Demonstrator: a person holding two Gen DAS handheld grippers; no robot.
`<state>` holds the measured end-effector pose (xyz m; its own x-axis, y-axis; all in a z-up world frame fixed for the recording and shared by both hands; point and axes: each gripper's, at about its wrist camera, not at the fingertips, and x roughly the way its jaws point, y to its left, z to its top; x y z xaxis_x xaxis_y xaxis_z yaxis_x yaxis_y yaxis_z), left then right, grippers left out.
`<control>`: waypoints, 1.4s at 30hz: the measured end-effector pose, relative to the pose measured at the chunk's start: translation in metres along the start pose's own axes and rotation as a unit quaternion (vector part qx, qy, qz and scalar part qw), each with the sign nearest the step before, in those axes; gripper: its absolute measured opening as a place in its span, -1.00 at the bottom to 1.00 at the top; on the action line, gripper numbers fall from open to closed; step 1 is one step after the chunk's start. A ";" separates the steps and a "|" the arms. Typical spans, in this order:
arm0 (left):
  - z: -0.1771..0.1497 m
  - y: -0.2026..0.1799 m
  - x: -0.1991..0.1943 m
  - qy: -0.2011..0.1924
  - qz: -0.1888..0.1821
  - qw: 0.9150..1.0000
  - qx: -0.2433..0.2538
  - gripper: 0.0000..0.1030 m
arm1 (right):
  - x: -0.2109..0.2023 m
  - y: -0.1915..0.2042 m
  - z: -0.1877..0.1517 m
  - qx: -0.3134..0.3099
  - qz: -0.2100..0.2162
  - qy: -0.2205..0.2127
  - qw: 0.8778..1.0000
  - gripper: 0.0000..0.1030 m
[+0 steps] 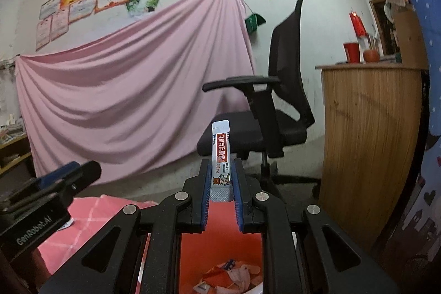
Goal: Collect trash
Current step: 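Lift the tube and battery and carry both toward the red bucket, then open both tools over the red bucket to drop the tube and battery, then move both tools back over the table toward the yellow cap and tube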
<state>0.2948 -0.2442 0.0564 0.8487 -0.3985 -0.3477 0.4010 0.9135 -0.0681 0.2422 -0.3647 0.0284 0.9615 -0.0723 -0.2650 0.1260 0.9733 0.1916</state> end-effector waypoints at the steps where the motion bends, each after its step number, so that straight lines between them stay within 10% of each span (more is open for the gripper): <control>1: 0.000 0.001 0.004 0.010 -0.003 1.000 -0.005 -0.28 | 0.002 -0.001 -0.002 0.001 0.000 0.007 1.000 -0.74; 9: -0.004 0.006 0.045 0.116 -0.043 0.991 -0.046 -0.28 | 0.016 -0.005 -0.008 0.020 0.003 0.049 0.999 -0.74; 20: -0.007 0.027 0.053 0.157 -0.055 0.981 -0.097 -0.09 | 0.029 -0.002 -0.010 0.025 0.001 0.090 0.996 -0.72; 23: -0.006 0.034 0.050 0.162 -0.051 0.980 -0.102 0.00 | 0.029 -0.003 -0.009 0.032 -0.001 0.089 0.996 -0.40; 31: -0.002 0.057 0.026 0.137 -0.029 0.984 -0.111 0.17 | 0.025 0.007 -0.003 0.034 0.005 0.072 0.997 -0.37; 39: 0.008 0.089 -0.006 0.085 0.019 0.990 -0.111 0.40 | 0.013 0.033 0.007 0.024 0.023 0.023 0.999 0.03; 42: 0.010 0.099 -0.020 0.063 0.044 0.992 -0.104 0.79 | 0.005 0.045 0.011 0.023 0.031 -0.011 0.999 0.42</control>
<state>0.3213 -0.1465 0.0660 0.8222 -0.3144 -0.4745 0.2357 0.9469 -0.2188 0.2551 -0.3240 0.0460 0.9730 -0.0185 -0.2299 0.0775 0.9651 0.2501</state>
